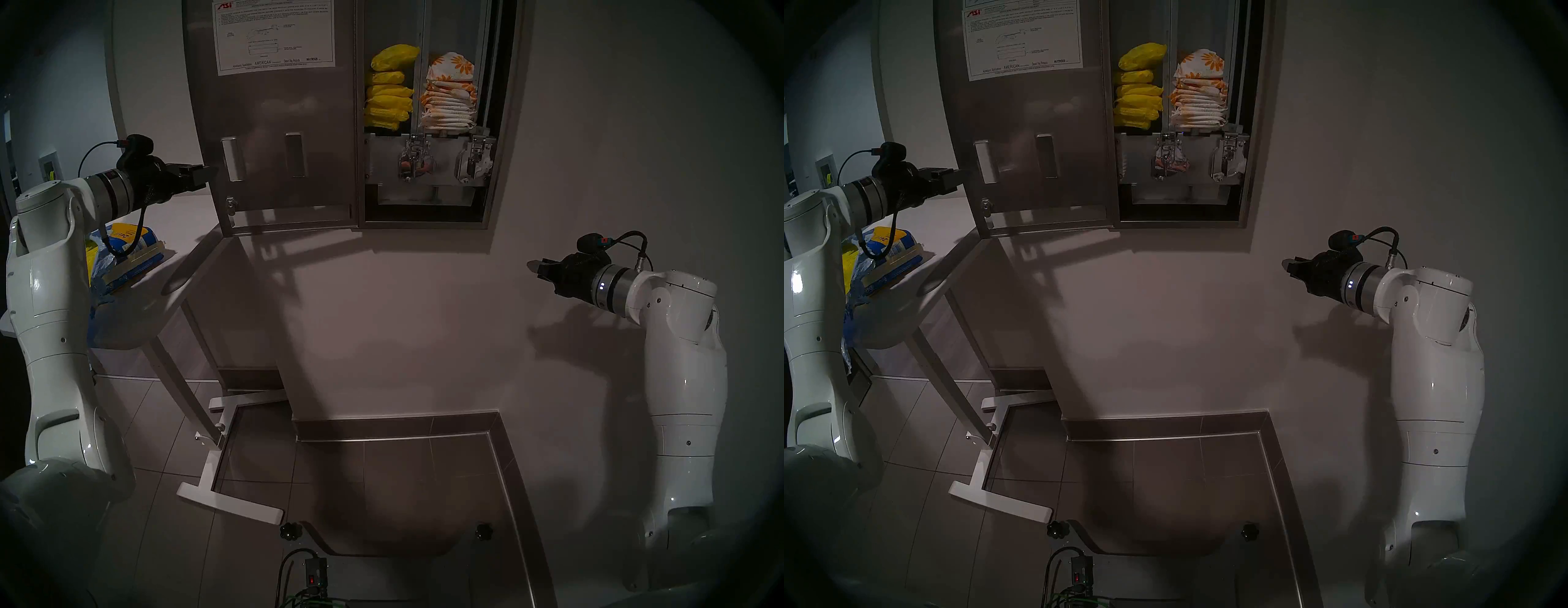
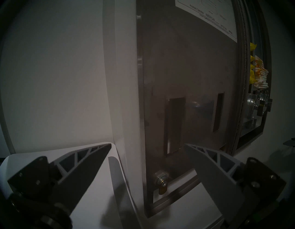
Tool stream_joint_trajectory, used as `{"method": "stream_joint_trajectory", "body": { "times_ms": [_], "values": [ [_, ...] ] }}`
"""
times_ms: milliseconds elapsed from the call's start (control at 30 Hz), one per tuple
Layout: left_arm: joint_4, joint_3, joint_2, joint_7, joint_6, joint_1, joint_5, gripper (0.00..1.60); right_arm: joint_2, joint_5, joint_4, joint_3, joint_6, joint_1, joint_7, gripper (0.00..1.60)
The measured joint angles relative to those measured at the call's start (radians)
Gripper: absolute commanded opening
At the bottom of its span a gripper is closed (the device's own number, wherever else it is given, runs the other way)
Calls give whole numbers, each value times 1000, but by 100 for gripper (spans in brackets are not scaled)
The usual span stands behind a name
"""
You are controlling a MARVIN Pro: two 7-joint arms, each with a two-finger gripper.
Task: Open the dispenser door, put the pads inside, close the door
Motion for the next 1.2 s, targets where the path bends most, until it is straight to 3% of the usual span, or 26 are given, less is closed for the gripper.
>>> {"method": "stream_joint_trajectory", "body": {
  "times_ms": [333,533,867,1200],
  "values": [
    [71,61,-10,26,-33,-61,-43,160,0,0,0,0,0,0,0,52],
    [66,68,-13,-32,-36,-82,-76,160,0,0,0,0,0,0,0,52],
    [-53,26,7,-184,-9,-56,-154,160,0,1,0,0,0,0,-1,52],
    [-202,-17,8,-69,118,22,-311,160,0,1,0,0,0,0,-1,52]
  ]
}}
